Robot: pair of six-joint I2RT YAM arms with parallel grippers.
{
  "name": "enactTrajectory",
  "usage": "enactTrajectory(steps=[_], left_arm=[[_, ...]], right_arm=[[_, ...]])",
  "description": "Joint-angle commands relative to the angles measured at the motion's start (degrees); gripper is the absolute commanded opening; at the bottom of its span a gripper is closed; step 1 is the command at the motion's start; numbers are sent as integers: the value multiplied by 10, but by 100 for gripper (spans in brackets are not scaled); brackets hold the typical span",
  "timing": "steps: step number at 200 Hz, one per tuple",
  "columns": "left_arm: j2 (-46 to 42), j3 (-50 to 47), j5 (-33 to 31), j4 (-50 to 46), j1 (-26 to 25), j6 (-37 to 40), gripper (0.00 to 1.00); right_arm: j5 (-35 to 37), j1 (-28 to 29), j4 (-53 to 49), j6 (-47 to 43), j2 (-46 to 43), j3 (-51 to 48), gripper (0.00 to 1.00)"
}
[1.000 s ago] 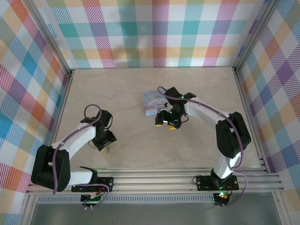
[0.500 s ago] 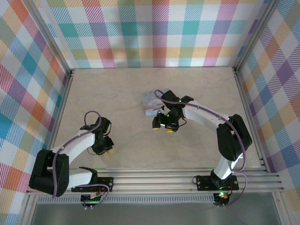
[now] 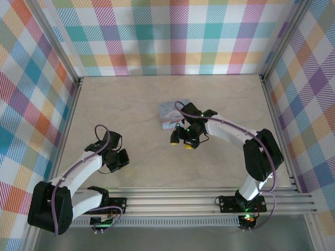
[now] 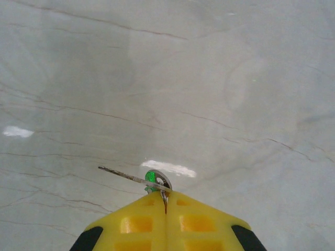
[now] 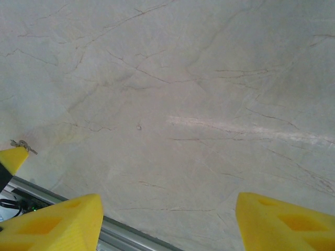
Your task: Unlock a padlock with a key
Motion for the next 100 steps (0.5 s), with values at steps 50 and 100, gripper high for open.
enactTrajectory(steps=[50, 100], left_arm=[[-83, 73, 165, 23, -6, 94, 0], [-68, 163, 343, 55, -22, 232, 0]], right_arm=[[-84, -6, 126, 40, -57, -30, 63], [-208, -15, 188, 28, -56, 17, 60]])
